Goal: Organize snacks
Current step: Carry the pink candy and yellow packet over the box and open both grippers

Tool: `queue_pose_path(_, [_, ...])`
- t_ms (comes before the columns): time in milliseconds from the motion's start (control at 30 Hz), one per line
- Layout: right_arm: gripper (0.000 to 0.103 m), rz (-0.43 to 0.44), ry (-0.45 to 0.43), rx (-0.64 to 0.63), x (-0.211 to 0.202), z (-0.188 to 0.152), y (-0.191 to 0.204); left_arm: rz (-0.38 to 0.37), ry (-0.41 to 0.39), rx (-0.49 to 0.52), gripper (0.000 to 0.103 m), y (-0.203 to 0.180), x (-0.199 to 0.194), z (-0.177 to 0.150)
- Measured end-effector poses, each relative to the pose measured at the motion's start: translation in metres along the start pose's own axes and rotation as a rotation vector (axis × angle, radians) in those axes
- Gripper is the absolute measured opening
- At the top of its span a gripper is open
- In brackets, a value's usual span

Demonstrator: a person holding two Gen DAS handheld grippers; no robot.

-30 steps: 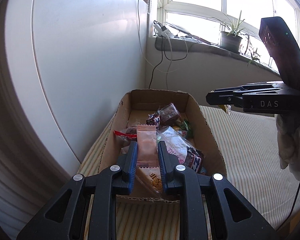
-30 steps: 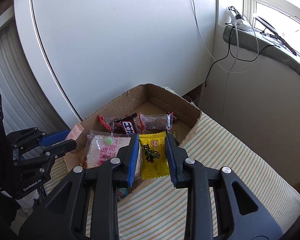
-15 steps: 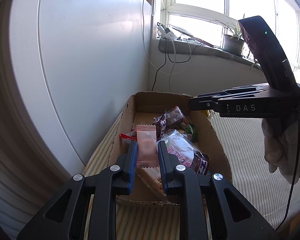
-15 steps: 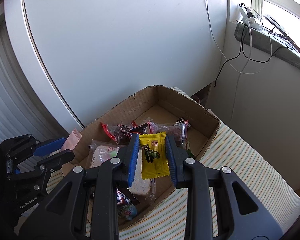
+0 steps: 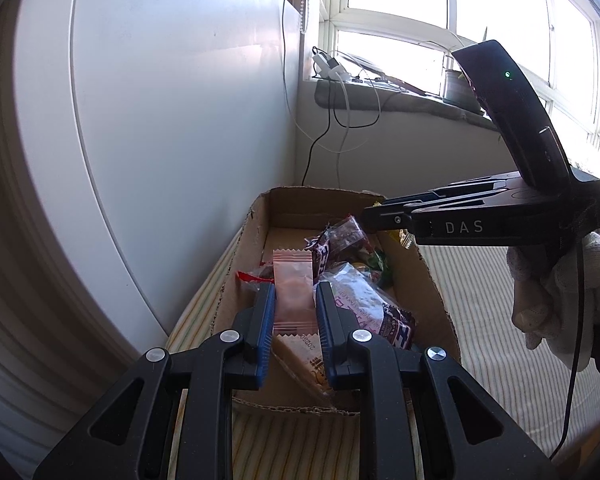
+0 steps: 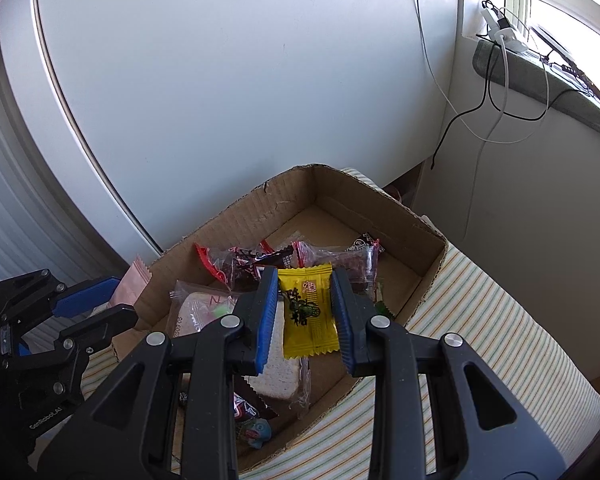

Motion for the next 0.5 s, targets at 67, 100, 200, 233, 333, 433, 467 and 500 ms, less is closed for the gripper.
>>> queue_pose_path(67, [0.028, -0.001, 0.001, 0.002, 0.0008, -0.0001, -0.0007, -0.001, 0.001, -0.001, 0.02, 0.0005, 0.0001, 0.0001])
queue_pose_path(100, [0.028, -0.002, 0.0, 0.004, 0.0009, 0.0, -0.0012, 0.0, 0.001, -0.001, 0.02, 0.0006, 0.0, 0.0002])
queue_pose_path(200, [0.028, -0.003, -0.007, 0.005, 0.0001, 0.0008, -0.0018, -0.002, 0.001, 0.001, 0.02, 0.0001, -0.0009, 0.0006])
queue_pose_path(233, [0.028, 0.0, -0.006, 0.003, -0.0003, 0.0007, -0.0016, 0.0, 0.0, 0.002, 0.02, 0.0003, -0.001, 0.0009])
queue_pose_path(333, [0.028, -0.001, -0.003, -0.004, -0.0001, 0.0002, -0.0009, 0.0, 0.0, -0.002, 0.02, 0.0001, 0.0, 0.0019])
queue_pose_path(433, [0.028, -0.002, -0.006, -0.006, -0.0014, -0.0002, -0.0009, -0.001, 0.002, 0.0, 0.02, -0.0005, 0.0012, 0.0015])
queue_pose_path(467, [0.03, -0.002, -0.007, -0.006, -0.0024, -0.0001, -0.0011, -0.001, 0.003, 0.0, 0.02, -0.0007, 0.0016, 0.0016])
queue_pose_path(500, [0.032, -0.003, -0.008, -0.006, -0.0033, 0.0, -0.0013, -0.001, 0.002, 0.0, 0.02, -0.0006, 0.002, 0.0021])
Point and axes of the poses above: each gripper's, at about its wrist camera, not at the fingertips, and x roughly the way its jaws point, y to its left, z to its top, the point moved 8 cm from there along x, roughly the way its jaws point, and after that the axes turned 2 degrees about x, right-handed, at the moved point
